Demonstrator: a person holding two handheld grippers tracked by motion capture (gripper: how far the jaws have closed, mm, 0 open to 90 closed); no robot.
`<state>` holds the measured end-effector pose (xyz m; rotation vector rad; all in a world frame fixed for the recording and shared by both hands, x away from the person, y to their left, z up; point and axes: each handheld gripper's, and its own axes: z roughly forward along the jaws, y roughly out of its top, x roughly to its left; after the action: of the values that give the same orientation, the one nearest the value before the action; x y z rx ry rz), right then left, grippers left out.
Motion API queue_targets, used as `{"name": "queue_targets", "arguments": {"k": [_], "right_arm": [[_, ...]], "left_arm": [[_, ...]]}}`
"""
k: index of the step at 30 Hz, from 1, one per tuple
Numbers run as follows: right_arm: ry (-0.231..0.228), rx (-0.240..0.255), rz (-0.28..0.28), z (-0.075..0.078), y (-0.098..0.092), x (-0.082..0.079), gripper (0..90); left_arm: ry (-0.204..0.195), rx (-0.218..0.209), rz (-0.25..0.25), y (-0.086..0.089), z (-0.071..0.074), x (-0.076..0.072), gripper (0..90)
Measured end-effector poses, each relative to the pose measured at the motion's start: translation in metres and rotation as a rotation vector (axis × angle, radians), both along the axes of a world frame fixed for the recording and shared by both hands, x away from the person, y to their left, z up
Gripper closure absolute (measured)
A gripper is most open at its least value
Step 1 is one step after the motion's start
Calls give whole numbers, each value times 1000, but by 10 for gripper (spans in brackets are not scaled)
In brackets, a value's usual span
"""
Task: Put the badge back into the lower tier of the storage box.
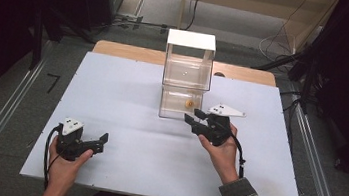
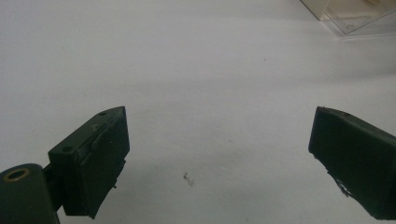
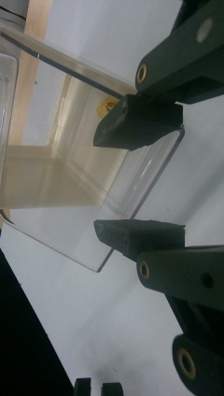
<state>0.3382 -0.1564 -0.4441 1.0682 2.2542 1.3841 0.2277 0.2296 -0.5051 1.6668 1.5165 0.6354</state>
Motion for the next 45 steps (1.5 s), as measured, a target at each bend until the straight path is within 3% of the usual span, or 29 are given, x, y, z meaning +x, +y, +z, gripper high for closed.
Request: {"name": "queue_targets", "arguments": {"k": [11,45], "right_arm": [[19,-2,-23,-4,-19,-8,401],[51,17,-96,-14,-100,-46,284]], "left_arm": [[-5,-1,-1,1,1,-1,57],[-2,3,-5,0,1,-1,57]]}}
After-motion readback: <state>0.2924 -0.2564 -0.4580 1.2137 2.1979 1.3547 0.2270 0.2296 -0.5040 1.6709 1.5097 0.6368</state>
